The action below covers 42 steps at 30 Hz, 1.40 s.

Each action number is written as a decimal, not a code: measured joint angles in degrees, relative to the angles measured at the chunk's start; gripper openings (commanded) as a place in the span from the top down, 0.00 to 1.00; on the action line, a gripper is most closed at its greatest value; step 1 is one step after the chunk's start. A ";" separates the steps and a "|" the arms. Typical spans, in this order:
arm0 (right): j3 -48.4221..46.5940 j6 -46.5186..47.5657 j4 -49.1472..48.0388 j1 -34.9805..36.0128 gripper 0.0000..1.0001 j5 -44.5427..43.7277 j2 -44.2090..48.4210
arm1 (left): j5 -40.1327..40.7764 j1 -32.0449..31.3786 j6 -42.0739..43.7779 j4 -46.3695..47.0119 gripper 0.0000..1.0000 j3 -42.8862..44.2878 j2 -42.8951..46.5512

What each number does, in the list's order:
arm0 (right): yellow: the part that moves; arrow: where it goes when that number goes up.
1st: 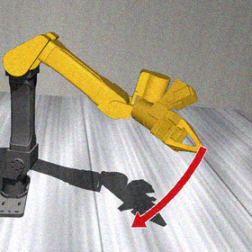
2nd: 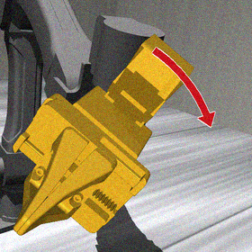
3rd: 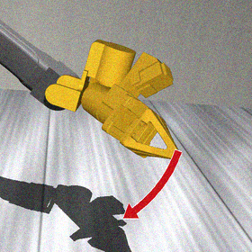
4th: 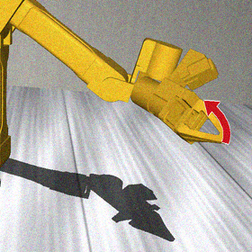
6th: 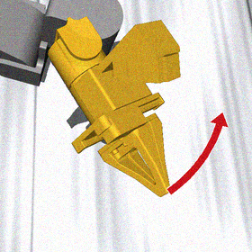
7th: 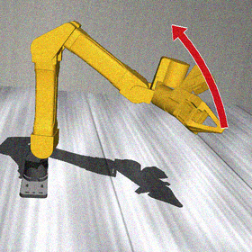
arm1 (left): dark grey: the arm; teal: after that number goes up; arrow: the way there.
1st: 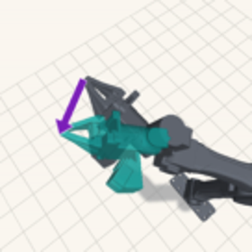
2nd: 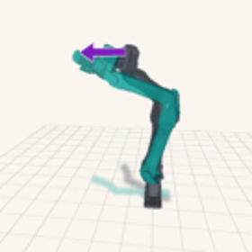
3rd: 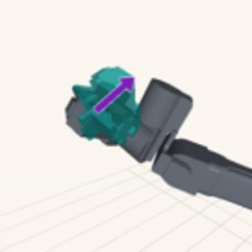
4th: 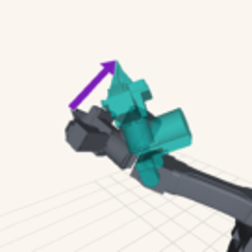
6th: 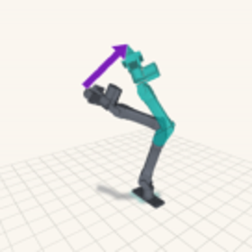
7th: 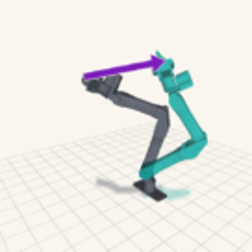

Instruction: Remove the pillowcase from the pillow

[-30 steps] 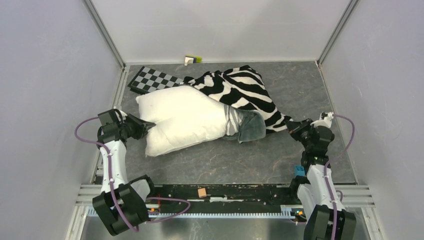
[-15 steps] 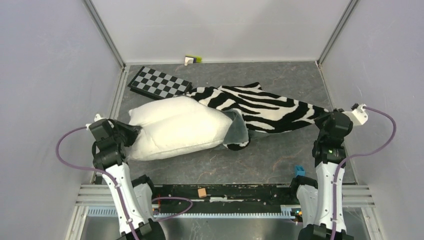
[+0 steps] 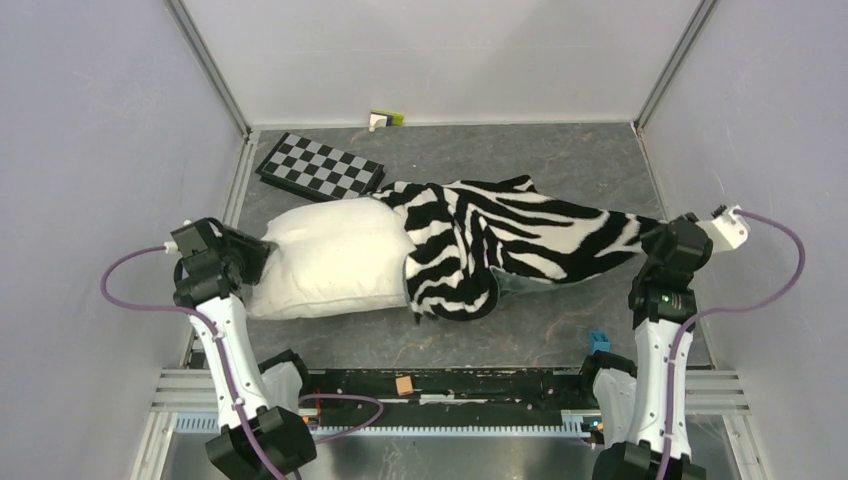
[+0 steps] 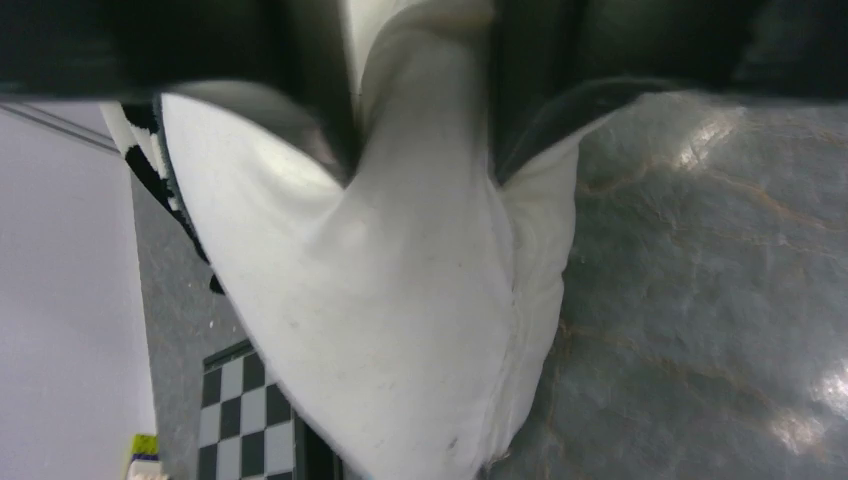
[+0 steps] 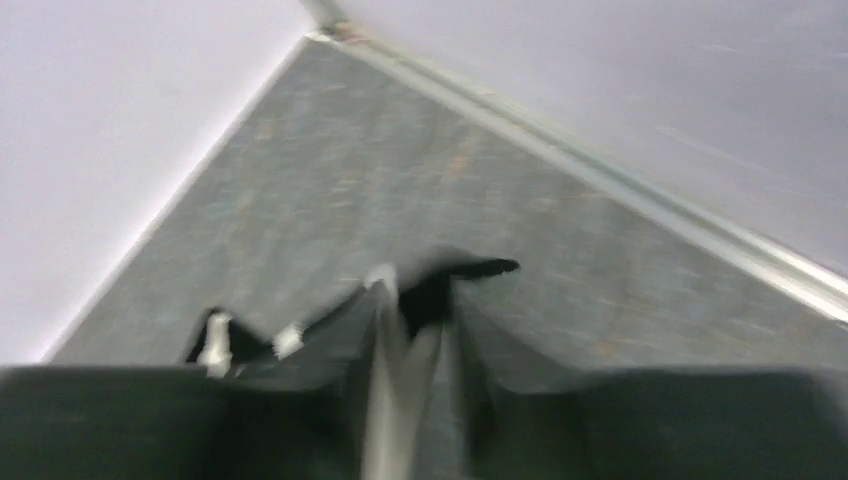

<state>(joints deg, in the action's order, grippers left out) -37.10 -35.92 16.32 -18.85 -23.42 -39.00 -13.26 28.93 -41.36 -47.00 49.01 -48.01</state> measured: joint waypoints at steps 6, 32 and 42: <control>-0.07 5.14 -13.31 -1.77 0.02 24.28 -4.70 | 1.99 -3.76 0.33 4.28 0.00 6.16 -0.61; -8.59 17.44 -19.28 32.65 0.18 50.05 -34.58 | 4.79 -35.76 -0.92 17.88 0.00 -4.98 -8.02; -6.54 16.70 -21.70 33.92 1.00 38.75 -30.51 | 7.69 -35.82 -2.71 20.20 0.00 -6.29 -8.59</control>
<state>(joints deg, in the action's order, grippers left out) -43.64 -19.22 -5.39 15.07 15.33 -69.52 -5.56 -6.90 -44.07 -26.81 42.72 -56.60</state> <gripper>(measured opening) 0.082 0.994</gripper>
